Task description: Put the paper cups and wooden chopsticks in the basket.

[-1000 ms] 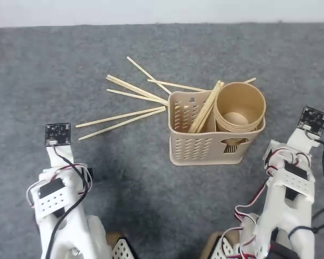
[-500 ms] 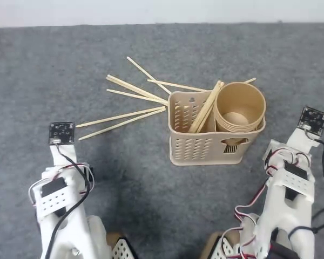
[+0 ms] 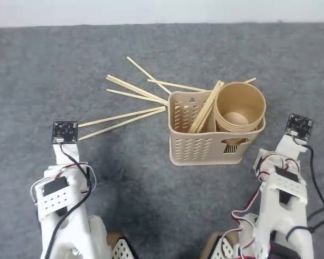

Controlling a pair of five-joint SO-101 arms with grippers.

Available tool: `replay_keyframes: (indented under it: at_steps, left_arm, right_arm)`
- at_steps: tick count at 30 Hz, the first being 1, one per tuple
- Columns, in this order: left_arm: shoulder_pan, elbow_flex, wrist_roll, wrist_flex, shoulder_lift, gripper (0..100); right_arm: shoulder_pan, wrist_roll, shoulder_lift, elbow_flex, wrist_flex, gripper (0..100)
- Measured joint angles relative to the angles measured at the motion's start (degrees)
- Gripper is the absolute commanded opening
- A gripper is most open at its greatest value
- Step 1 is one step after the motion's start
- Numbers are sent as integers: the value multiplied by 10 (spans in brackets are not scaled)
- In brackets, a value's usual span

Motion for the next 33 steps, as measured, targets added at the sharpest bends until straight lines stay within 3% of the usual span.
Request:
replay_keyframes:
  at_steps: [12, 33]
  left_arm:
    - [0, 0, 0, 0, 0, 52]
    - [0, 0, 0, 0, 0, 52]
  right_arm:
    - [-20, 0, 0, 59, -136, 179]
    - [-20, 0, -1, 61, -150, 179]
